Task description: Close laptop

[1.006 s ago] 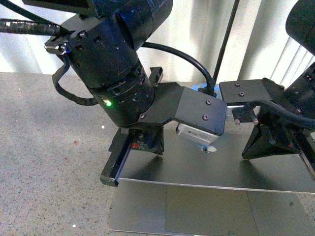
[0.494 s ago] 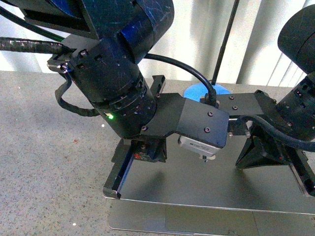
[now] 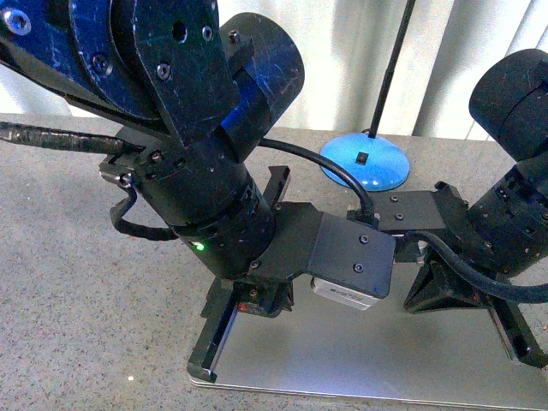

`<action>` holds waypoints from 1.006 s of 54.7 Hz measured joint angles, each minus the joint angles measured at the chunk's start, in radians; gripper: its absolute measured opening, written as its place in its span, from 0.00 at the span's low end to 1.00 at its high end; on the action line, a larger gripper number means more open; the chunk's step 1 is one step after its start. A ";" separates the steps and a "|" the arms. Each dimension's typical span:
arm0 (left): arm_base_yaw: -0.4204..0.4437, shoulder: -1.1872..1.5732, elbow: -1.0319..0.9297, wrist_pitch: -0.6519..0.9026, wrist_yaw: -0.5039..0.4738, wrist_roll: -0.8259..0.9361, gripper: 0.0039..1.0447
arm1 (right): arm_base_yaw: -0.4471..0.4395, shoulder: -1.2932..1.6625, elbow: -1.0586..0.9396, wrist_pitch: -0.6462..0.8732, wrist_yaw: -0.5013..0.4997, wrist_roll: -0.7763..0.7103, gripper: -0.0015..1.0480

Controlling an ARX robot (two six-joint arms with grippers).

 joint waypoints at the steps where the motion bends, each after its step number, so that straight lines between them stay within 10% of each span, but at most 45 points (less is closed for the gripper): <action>1: 0.000 0.001 -0.002 0.002 0.001 -0.001 0.03 | 0.000 0.002 -0.001 0.001 0.000 0.000 0.03; 55: 0.001 -0.043 -0.027 0.050 0.011 -0.017 0.03 | -0.003 -0.036 -0.013 0.066 -0.033 0.017 0.03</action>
